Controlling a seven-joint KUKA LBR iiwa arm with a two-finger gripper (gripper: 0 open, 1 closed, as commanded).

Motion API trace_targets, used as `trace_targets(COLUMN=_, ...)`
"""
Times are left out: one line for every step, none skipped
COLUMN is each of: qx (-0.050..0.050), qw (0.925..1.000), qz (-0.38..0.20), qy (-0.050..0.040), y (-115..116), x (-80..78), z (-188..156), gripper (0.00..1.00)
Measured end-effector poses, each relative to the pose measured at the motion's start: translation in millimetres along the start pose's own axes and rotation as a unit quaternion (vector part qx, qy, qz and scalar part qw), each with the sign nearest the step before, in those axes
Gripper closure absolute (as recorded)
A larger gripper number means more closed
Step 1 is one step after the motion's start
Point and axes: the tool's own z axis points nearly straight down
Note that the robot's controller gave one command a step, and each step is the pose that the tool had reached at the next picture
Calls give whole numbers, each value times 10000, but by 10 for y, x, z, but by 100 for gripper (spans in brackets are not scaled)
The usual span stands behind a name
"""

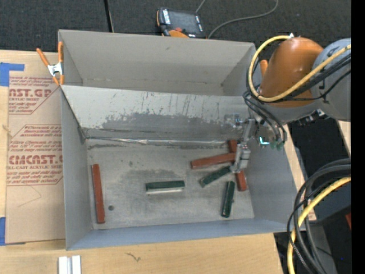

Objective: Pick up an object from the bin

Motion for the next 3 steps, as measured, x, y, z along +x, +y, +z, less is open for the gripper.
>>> trace_targets(qx=-3, qw=10000, qz=-92, qy=5, y=328, x=82, z=988, gripper=0)
trace_targets(qx=7, qw=10000, qz=-90, qy=-37, y=316, x=48, z=922, gripper=100)
trace_targets(qx=7, qw=9996, qz=-273, qy=-85, y=562, x=65, z=-866, gripper=100)
